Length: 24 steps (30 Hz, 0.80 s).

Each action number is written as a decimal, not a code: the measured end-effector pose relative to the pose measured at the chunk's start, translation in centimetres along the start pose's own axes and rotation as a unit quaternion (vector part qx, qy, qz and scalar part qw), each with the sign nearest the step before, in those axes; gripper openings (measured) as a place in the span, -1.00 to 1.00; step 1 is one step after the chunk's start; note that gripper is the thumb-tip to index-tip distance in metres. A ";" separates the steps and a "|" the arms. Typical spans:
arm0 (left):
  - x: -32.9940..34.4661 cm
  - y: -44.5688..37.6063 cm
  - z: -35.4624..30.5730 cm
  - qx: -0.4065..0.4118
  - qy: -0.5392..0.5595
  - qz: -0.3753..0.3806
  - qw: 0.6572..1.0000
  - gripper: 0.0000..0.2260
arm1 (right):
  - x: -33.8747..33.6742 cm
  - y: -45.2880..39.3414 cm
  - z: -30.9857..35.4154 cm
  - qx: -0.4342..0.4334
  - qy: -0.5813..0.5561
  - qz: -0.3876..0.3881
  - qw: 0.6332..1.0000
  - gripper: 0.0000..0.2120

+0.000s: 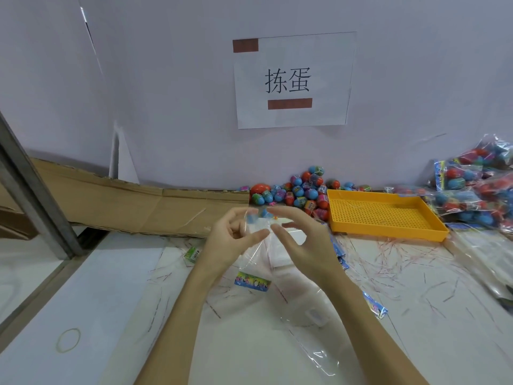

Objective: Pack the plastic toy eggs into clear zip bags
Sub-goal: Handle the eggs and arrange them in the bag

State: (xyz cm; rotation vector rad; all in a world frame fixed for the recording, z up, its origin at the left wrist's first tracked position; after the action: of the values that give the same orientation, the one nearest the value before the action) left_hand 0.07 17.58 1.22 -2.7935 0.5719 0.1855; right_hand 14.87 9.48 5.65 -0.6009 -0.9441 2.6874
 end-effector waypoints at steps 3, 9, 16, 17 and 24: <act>0.2 0.1 -0.3 0.007 -0.018 0.011 1.000 -0.53 | 1.0 0.0 0.2 -0.019 0.081 0.028 0.996 -0.72; 0.4 -0.2 -1.1 0.025 -0.043 0.031 0.998 -0.48 | 0.7 0.0 -1.4 0.086 -0.031 0.024 0.996 -0.92; 1.7 0.8 0.4 -0.091 0.113 0.097 0.985 -0.18 | -2.2 0.4 -2.5 0.155 -0.126 -0.112 0.973 -0.96; 2.2 0.9 0.3 -0.102 0.148 0.122 0.976 -0.12 | -3.0 0.6 -2.7 0.156 -0.101 -0.141 0.972 -0.96; 2.7 1.0 -0.2 -0.052 0.016 0.115 0.992 -0.49 | -5.4 1.1 -2.7 0.145 0.012 -0.212 0.966 -0.94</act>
State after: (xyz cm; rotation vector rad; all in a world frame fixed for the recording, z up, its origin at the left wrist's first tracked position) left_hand 2.20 15.67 0.65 -2.8282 0.9175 0.2237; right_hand 20.82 8.24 4.72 -0.3243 -0.5736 2.3599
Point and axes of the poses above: each hand's wrist, its own y-axis away from the middle knuckle, its own x-axis out of the palm, z = x × y, the point moved 10 cm from there along -y, towards the middle knuckle, and after that the axes turned 6 degrees about -y, right-handed, at the moved point
